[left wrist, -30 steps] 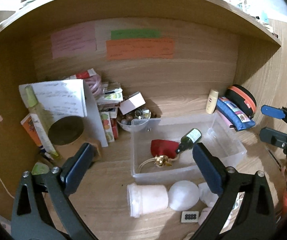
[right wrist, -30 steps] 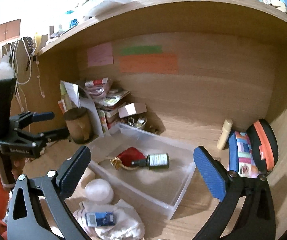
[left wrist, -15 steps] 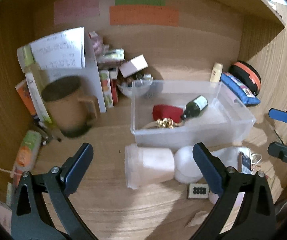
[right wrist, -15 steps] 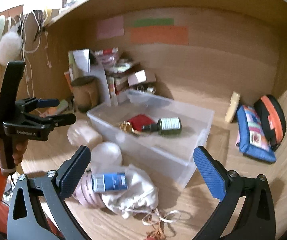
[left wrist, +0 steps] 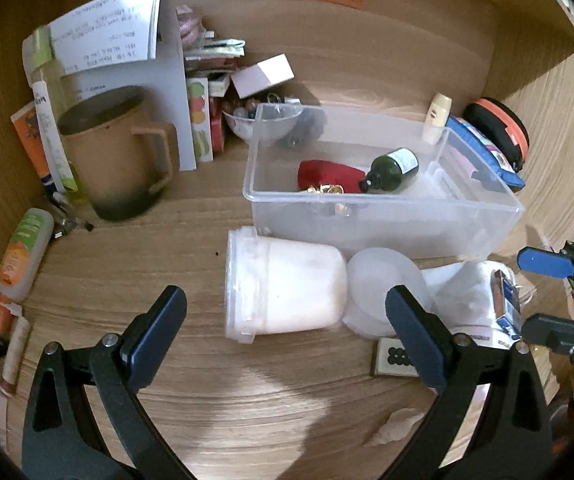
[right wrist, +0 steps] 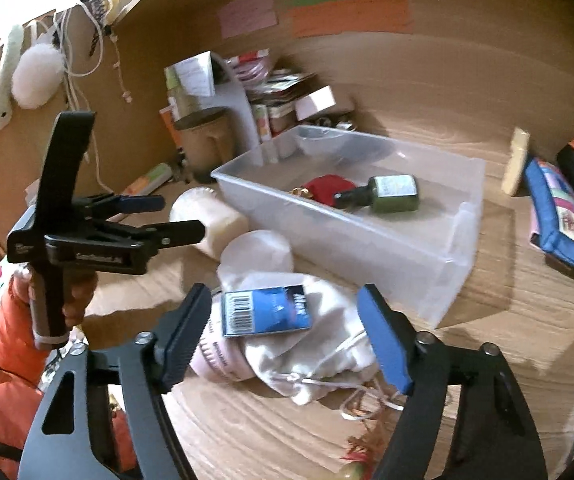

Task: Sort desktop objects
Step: 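Grasp the blue Max card box with the right tool while the left tool grasps the white tub, then lift the white tub and blue card box over the clear box with both tools, then open both tools to release the tub and card box into the clear box, then grasp the white cloth bag with the right tool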

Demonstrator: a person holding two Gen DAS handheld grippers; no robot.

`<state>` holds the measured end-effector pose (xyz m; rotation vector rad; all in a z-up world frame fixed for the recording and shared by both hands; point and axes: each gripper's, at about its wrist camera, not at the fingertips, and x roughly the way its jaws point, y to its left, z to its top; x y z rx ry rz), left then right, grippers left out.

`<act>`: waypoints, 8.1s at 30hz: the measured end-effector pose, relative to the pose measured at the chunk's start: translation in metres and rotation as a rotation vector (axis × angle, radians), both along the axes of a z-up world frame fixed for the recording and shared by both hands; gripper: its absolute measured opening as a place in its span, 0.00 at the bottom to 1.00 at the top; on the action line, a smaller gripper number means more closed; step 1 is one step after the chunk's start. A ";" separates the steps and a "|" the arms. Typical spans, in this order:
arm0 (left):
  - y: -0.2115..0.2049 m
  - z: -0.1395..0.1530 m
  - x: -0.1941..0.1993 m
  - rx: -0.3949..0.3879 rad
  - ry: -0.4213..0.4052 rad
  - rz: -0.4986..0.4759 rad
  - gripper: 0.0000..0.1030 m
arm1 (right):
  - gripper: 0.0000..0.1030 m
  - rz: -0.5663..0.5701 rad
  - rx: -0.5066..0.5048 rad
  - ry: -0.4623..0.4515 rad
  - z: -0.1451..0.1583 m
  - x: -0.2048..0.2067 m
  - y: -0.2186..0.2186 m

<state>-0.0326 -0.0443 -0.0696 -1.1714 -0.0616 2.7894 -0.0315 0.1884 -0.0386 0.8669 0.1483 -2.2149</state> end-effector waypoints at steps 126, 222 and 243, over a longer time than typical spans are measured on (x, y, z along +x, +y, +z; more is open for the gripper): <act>0.032 0.038 -0.105 0.073 0.074 -0.094 0.63 | 0.44 -0.126 -0.049 -0.042 0.026 -0.124 0.008; -0.005 0.020 0.000 0.053 0.097 0.055 0.98 | 0.99 -0.138 0.004 -0.036 0.005 -0.020 0.014; -0.024 -0.010 -0.001 0.116 0.003 0.088 0.98 | 0.72 -0.068 0.034 -0.118 -0.036 -0.039 -0.005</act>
